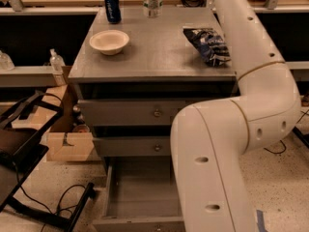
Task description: Pick 7up can from bottom drawer and place on counter
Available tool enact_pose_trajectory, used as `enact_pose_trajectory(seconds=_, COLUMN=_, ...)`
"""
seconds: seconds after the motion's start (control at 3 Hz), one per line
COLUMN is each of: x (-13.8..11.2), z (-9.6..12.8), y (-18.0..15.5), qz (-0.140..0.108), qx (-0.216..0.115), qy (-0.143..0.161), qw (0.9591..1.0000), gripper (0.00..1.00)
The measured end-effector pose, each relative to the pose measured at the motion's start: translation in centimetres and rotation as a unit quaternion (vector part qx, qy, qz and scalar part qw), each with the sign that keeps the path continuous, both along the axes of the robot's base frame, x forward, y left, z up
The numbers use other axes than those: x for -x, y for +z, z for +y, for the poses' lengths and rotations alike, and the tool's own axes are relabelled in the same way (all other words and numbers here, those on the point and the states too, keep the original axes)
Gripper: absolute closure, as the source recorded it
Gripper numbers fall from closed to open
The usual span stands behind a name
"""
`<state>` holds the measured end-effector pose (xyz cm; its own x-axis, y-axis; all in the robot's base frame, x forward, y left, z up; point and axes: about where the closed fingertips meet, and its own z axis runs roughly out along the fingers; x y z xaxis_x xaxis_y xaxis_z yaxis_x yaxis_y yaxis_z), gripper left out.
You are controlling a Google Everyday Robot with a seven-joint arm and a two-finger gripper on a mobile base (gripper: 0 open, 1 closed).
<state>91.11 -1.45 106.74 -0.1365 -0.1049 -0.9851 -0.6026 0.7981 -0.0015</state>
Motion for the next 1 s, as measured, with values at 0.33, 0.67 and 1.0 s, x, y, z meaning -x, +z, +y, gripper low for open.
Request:
enact_pose_trajectory(seconds=0.33, x=-2.0, z=-0.3, y=-1.6, qz=0.004, qx=-0.007, qy=-0.029, qw=0.9996, gripper=1.00)
enact_pose_trajectory(seconds=0.67, x=-3.5, z=-0.7, y=-3.6, qz=0.018, qx=-0.008, qy=-0.055, qw=0.9983, gripper=1.00)
enact_pose_trajectory(seconds=1.0, x=-4.8, z=-1.6, y=-5.8, qz=0.034, qx=-0.013, qy=-0.079, qw=0.9962, gripper=1.00)
